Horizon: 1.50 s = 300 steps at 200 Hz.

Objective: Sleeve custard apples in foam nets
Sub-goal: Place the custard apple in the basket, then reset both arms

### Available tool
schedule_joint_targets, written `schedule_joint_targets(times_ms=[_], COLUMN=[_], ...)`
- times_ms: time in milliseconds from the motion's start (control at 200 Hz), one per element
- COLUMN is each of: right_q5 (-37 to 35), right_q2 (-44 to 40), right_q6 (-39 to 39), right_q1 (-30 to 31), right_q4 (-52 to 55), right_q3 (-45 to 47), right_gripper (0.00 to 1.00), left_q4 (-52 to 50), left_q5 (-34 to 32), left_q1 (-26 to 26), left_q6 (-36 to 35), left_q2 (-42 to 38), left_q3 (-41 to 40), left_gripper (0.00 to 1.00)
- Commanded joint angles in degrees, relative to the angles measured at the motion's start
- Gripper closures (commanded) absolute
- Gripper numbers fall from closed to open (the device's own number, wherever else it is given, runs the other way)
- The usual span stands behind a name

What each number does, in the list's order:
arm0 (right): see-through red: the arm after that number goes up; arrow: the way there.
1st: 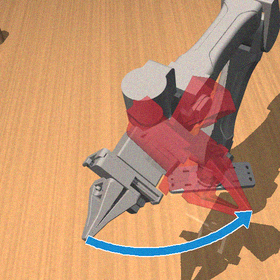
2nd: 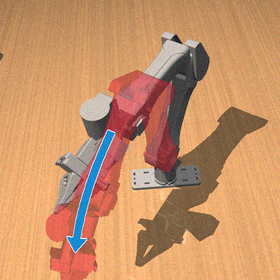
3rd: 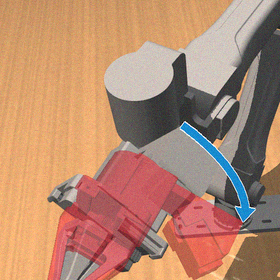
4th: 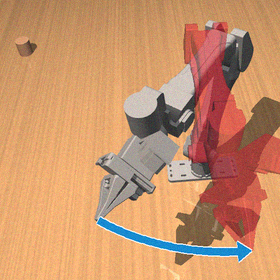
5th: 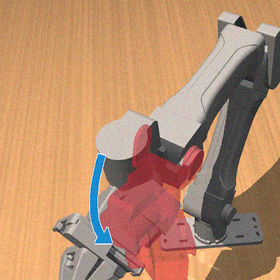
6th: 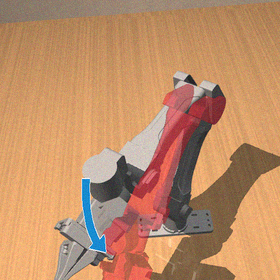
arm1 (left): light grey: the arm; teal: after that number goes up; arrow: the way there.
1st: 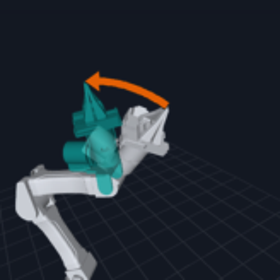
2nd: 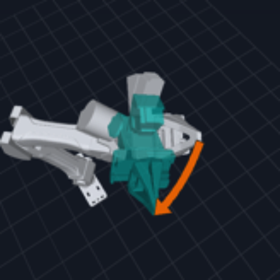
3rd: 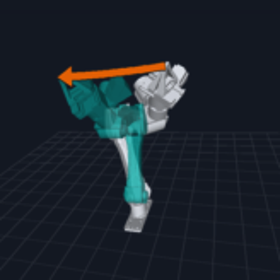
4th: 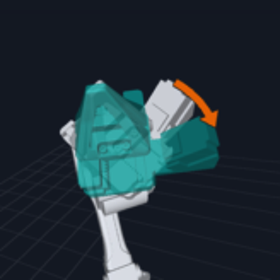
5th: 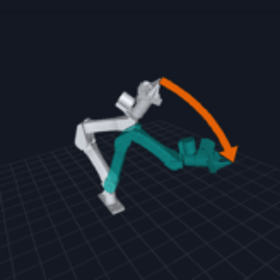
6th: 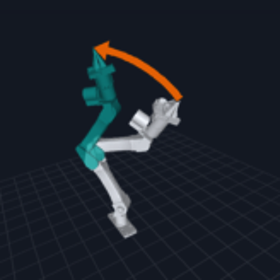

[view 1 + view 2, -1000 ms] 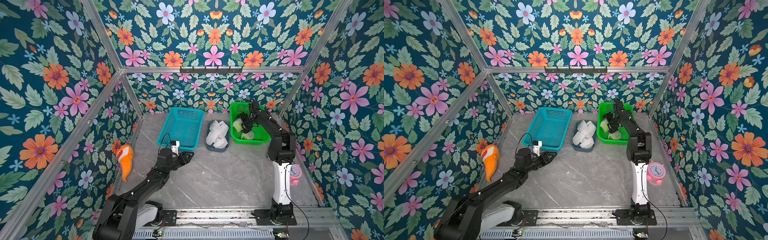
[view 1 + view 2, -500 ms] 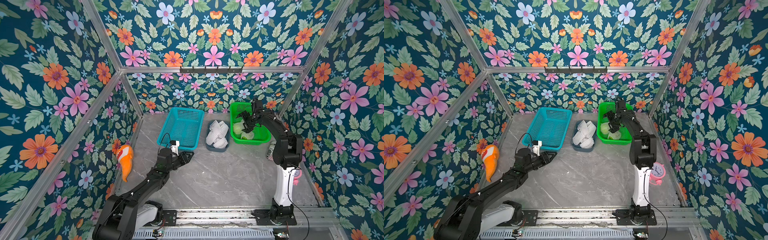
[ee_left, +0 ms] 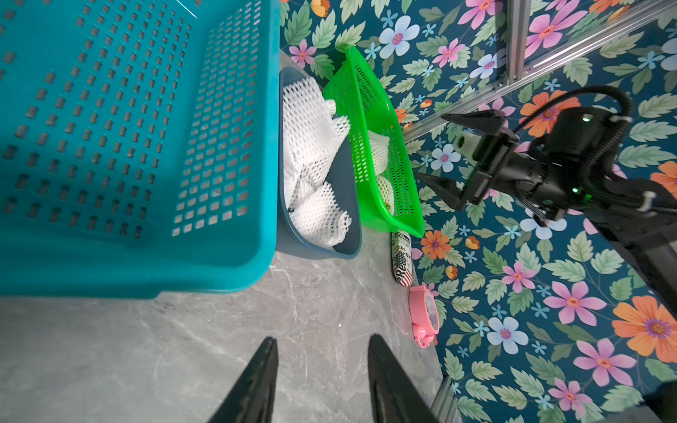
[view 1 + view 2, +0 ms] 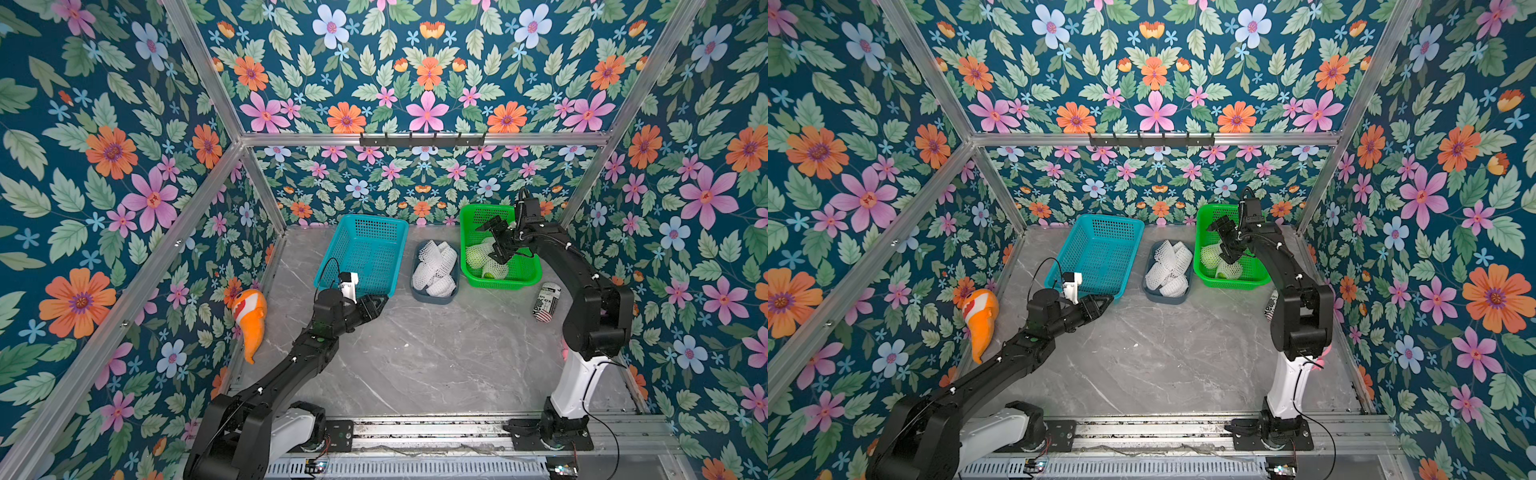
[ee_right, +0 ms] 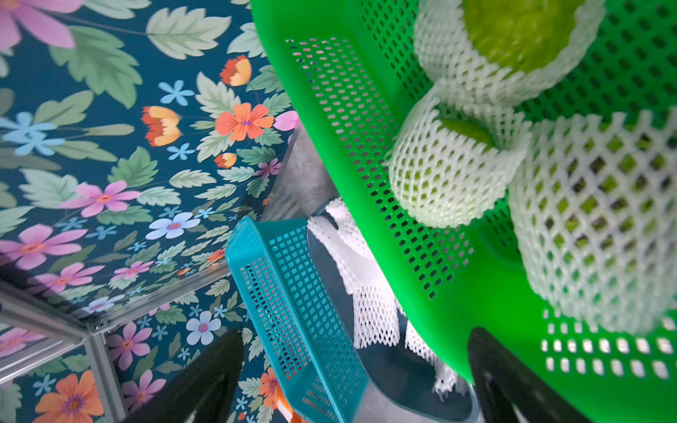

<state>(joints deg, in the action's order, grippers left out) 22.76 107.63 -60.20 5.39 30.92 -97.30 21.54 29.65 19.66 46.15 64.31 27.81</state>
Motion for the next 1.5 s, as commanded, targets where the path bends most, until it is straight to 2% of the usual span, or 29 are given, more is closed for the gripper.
schedule_joint_targets(times_ms=[0, 45, 95, 135, 175, 195, 385, 535, 575, 650, 725, 825, 895, 1050, 1160, 1210, 1370, 1420, 1495], right_q5=[0.75, 0.91, 0.47, -0.67, -1.84, -2.26, -12.74, -32.5, -35.76, -39.51, -43.29, -47.17, -53.68, -53.81, -53.77, -53.32, -51.07, -50.15, -50.03], right_q2=[-4.42, -6.6, -8.93, -11.13, -13.81, -15.2, -26.67, -36.13, -38.36, -43.24, -48.48, -53.41, -54.45, -50.79, -46.64, -44.74, -38.74, -37.26, -34.61], right_q6=[4.93, 6.64, 8.95, 10.83, 12.88, 13.98, 27.16, 43.52, 46.61, 48.65, 53.5, 60.85, 62.92, 56.36, 57.64, 56.78, 55.15, 55.97, 57.93], right_q1=[0.28, 0.3, 0.42, 0.66, 0.92, 0.98, 5.08, 14.38, 15.97, 16.34, 16.36, 16.29, 15.66, 8.97, 7.86, 7.08, 4.85, 4.85, 4.82], right_q4=[-3.13, -3.89, -4.68, -5.16, -5.51, -6.01, -7.37, -9.93, -11.6, -16.63, -24.91, -36.76, -44.39, -46.1, -56.66, -58.07, -62.43, -66.33, -74.94], right_q3=[4.21, 6.71, 9.32, 11.56, 13.98, 15.16, 25.95, 33.91, 36.45, 42.99, 50.71, 60.06, 65.06, 68.36, 72.84, 73.54, 75.8, 77.43, 80.03], right_gripper=[0.03, 0.03, 0.01, 0.01, 0.01, 0.01, 0.01, 0.01, 0.01, 0.01, 0.01, 0.01, 0.01, 0.01, 0.01, 0.01, 0.01, 0.01, 0.01], left_q4=[-5.34, -7.93, -10.72, -12.35, -14.93, -16.14, -26.44, -30.02, -29.92, -26.83, -18.19, -11.29, -9.1, 1.62, 10.52, 11.78, 22.36, 23.01, 29.44], left_q5=[-3.33, -4.63, -6.45, -7.77, -9.58, -10.31, -19.64, -29.92, -32.73, -37.87, -41.53, -52.74, -59.46, -59.44, -61.1, -61.07, -60.68, -59.13, -57.17], left_q1=[-0.05, 0.01, -0.02, -0.06, 0.0, 0.04, 0.08, 0.03, 0.03, 0.05, 0.04, -0.6, -1.67, -7.24, -10.01, -11.26, -12.48, -12.63, -13.04], left_q6=[-3.71, -5.34, -6.9, -7.91, -9.0, -9.47, -17.58, -26.14, -27.8, -31.36, -36.46, -39.78, -41.17, -42.03, -41.69, -40.37, -40.17, -40.81, -41.56], left_q2=[0.0, 0.12, 0.41, 0.68, 1.16, 1.49, 5.22, 6.59, 6.61, 5.44, 2.26, 1.1, 2.44, 7.63, 13.25, 15.2, 20.0, 20.0, 20.83], left_q3=[3.38, 5.55, 8.05, 9.92, 12.18, 13.39, 24.62, 29.79, 30.0, 28.1, 21.9, 15.57, 13.28, 8.02, 3.65, 2.44, -3.67, -3.63, -5.23], left_gripper=[0.49, 0.46, 0.37, 0.35, 0.03, 0.01, 0.01, 0.01, 0.01, 0.01, 0.01, 0.01, 0.01, 0.01, 0.01, 0.01, 0.01, 0.01, 0.01])
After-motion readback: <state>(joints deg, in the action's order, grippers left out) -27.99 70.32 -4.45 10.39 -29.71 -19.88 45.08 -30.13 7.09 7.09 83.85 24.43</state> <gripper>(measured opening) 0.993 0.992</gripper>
